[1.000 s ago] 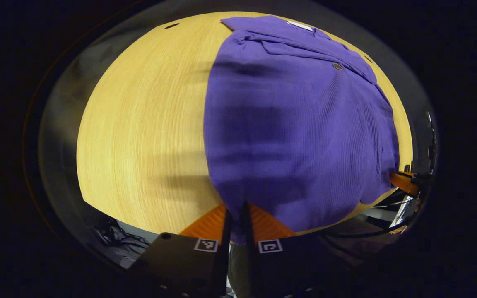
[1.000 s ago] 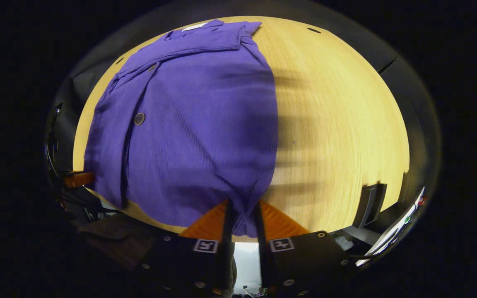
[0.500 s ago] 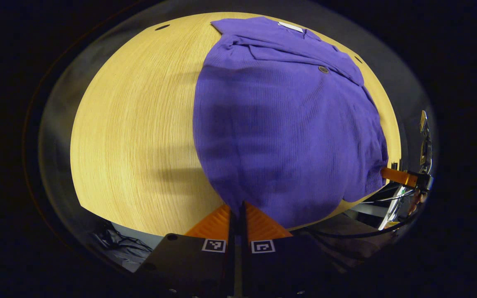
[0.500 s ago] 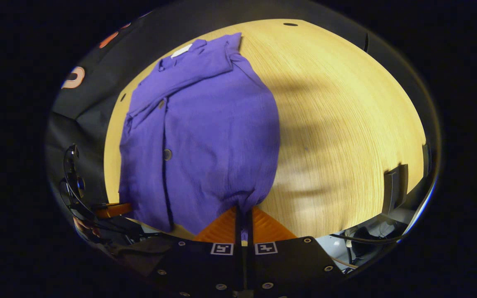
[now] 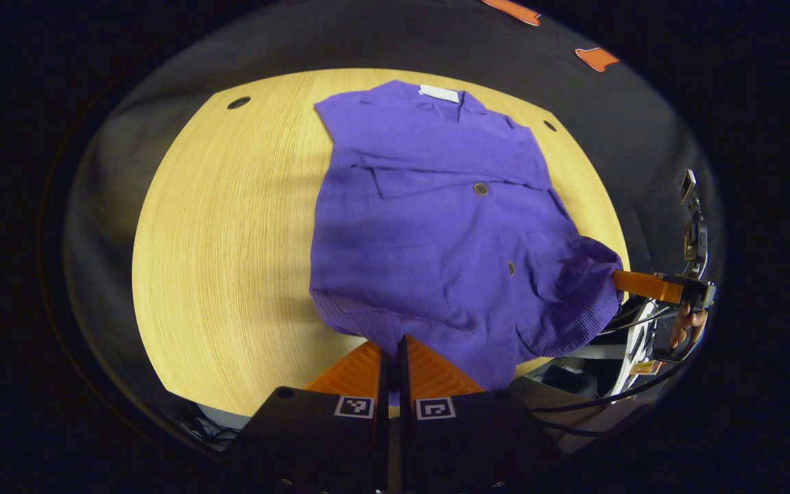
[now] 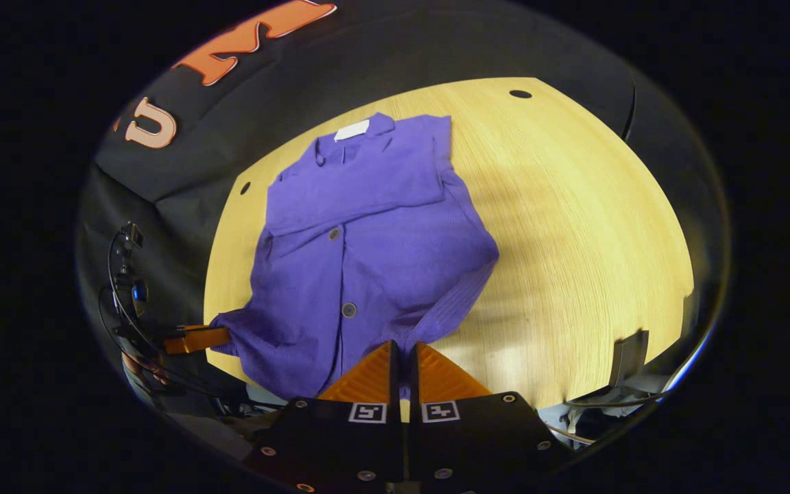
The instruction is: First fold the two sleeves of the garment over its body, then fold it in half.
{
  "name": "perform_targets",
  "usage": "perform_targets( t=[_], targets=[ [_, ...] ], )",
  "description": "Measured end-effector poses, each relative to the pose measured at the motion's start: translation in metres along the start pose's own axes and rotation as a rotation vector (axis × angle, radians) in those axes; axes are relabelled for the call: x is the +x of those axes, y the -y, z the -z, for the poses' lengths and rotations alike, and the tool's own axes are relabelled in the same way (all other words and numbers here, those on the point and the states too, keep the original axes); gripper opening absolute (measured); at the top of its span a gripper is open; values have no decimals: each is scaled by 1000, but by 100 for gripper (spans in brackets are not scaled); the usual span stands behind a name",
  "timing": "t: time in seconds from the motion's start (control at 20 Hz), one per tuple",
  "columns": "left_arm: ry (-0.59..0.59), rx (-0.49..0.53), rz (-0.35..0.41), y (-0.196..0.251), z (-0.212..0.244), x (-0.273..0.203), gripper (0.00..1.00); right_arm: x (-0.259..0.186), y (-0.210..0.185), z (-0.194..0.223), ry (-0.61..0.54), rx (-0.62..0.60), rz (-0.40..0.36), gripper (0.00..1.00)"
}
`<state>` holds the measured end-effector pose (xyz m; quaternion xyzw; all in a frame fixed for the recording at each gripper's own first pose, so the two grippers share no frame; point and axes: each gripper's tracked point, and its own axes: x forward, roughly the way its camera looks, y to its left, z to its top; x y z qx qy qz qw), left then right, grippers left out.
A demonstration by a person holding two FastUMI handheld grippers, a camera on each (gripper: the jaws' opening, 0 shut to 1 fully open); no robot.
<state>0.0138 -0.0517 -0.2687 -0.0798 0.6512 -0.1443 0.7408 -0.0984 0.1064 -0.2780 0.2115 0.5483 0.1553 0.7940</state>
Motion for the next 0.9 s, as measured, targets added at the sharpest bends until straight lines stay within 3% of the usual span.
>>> perform_targets(
  t=[0.3, 0.65, 0.9],
  targets=[
    [75, 37, 73, 5, -61, -28, 8, -25, -23, -45, 84, 16, -7, 4],
    [158, 174, 95, -10, -159, -57, 8, -44, -44, -110, 184, 15, 67, 4],
    [178, 210, 101, -17, -223, -61, 8, -46, -54, -160, 191, 13, 72, 4]
  ],
)
